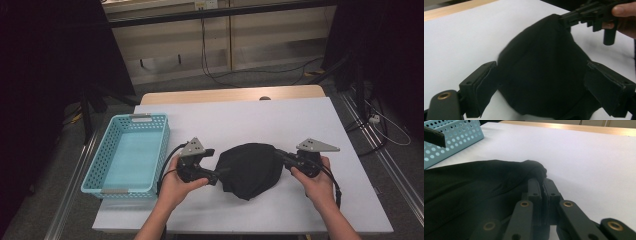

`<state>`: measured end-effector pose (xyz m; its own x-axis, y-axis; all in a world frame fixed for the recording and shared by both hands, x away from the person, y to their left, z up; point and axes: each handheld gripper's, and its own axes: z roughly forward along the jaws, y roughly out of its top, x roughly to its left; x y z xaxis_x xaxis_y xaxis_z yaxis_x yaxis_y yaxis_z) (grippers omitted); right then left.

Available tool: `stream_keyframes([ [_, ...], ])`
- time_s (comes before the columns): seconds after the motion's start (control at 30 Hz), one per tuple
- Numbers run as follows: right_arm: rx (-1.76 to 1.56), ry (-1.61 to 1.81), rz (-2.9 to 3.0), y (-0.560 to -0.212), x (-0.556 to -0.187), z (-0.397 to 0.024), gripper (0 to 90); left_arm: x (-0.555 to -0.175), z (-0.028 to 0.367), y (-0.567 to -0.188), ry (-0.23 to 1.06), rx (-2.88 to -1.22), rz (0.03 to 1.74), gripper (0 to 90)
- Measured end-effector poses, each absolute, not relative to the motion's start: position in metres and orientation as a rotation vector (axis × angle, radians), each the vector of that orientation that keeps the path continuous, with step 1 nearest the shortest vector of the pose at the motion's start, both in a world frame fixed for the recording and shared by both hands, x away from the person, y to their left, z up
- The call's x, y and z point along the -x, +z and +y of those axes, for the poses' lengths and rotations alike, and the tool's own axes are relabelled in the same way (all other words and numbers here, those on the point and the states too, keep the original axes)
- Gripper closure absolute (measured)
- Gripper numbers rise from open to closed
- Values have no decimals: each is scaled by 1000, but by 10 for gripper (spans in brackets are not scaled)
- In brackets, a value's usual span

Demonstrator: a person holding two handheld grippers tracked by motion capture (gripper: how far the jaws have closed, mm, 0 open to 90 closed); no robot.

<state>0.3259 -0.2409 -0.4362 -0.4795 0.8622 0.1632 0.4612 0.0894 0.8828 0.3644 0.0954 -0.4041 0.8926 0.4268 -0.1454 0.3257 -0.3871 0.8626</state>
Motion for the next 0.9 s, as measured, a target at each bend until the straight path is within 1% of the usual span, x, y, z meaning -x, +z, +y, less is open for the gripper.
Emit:
stream_keyframes([
  [0.2, -1292, 1350, 1980, -435, -323, -239, 858, -356, 79, -413, 78, -2035, 504, 106],
  [0.37, -1293, 1344, 1980, -435, -322, -241, 857, -353, 74, -426, 53, -2085, 499, 93],
  [0.43, -1297, 1341, 1978, -436, -322, -241, 857, -353, 73, -430, 51, -2094, 506, 94],
  [0.5, -1296, 1343, 1977, -436, -322, -241, 857, -353, 73, -432, 41, -2102, 510, 121],
  [0.53, -1293, 1339, 1978, -436, -322, -241, 857, -353, 74, -435, 17, -2112, 513, 152],
  [0.57, -1293, 1340, 1978, -436, -322, -241, 857, -353, 74, -436, 12, -2127, 509, 210],
  [0.63, -1287, 1342, 1979, -436, -322, -240, 857, -352, 74, -436, 8, -2140, 513, 359],
  [0.67, -1286, 1344, 1980, -436, -321, -240, 856, -352, 75, -437, -25, -2153, 518, 432],
  [0.77, -1291, 1349, 1980, -436, -321, -240, 857, -351, 75, -437, -46, -2175, 525, 632],
  [0.83, -1291, 1348, 1980, -436, -320, -240, 857, -351, 74, -436, -57, -2188, 535, 703],
  [0.9, -1290, 1347, 1985, -436, -319, -240, 857, -351, 74, -434, -66, -2193, 545, 735],
])
